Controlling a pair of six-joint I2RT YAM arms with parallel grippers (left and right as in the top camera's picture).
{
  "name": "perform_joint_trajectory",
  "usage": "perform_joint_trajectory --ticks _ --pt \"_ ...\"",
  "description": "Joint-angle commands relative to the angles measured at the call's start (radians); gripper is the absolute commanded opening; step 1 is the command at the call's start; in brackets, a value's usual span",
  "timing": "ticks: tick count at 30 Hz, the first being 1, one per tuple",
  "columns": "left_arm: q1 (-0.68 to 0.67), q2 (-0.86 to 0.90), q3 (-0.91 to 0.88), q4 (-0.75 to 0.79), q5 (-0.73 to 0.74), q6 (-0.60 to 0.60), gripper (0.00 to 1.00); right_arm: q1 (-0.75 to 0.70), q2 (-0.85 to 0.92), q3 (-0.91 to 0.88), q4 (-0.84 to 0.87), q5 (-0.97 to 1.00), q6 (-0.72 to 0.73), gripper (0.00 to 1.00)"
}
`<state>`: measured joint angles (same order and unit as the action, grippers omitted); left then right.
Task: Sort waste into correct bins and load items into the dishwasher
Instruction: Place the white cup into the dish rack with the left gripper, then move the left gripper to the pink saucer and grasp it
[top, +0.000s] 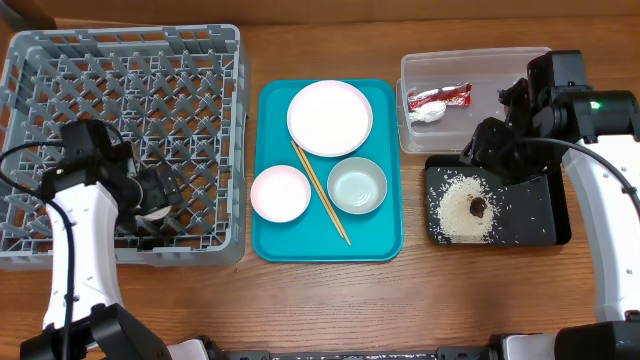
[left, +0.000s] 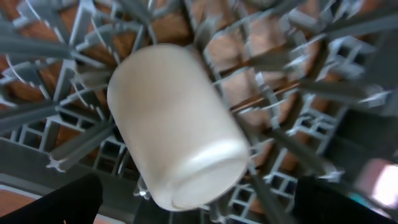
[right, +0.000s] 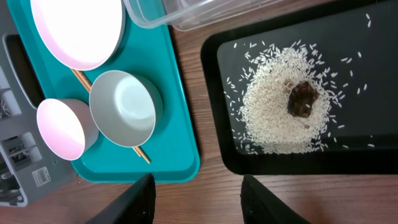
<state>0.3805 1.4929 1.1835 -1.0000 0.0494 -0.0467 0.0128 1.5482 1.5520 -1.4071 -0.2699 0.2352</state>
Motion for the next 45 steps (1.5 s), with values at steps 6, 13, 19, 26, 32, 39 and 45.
perform_joint_trajectory --ticks 6,13,19,26,32,39,45 --pt "-0.051 -0.023 0.206 -0.060 0.267 -0.021 1.00 -0.004 -0.015 0.014 -0.007 0.009 -0.008 0.52" --pt "-0.307 -0.046 0.208 -0.070 0.185 -0.021 1.00 -0.004 -0.015 0.014 -0.047 0.068 -0.008 0.62" --pt "-0.547 -0.025 0.191 -0.048 0.119 -0.021 1.00 -0.007 -0.015 0.014 -0.047 0.155 -0.003 0.79" --pt "-0.719 0.068 0.191 -0.036 0.102 -0.021 1.00 -0.052 -0.015 0.014 -0.051 0.157 0.003 0.88" --pt "-0.812 0.214 0.191 -0.039 0.066 -0.021 0.90 -0.061 -0.014 0.014 -0.062 0.157 0.003 0.88" --pt "-0.848 0.367 0.191 -0.047 0.051 -0.022 0.73 -0.061 -0.015 0.014 -0.066 0.157 0.003 0.88" --pt "-0.852 0.440 0.191 -0.043 0.051 -0.022 0.58 -0.061 -0.015 0.014 -0.069 0.157 0.003 0.89"
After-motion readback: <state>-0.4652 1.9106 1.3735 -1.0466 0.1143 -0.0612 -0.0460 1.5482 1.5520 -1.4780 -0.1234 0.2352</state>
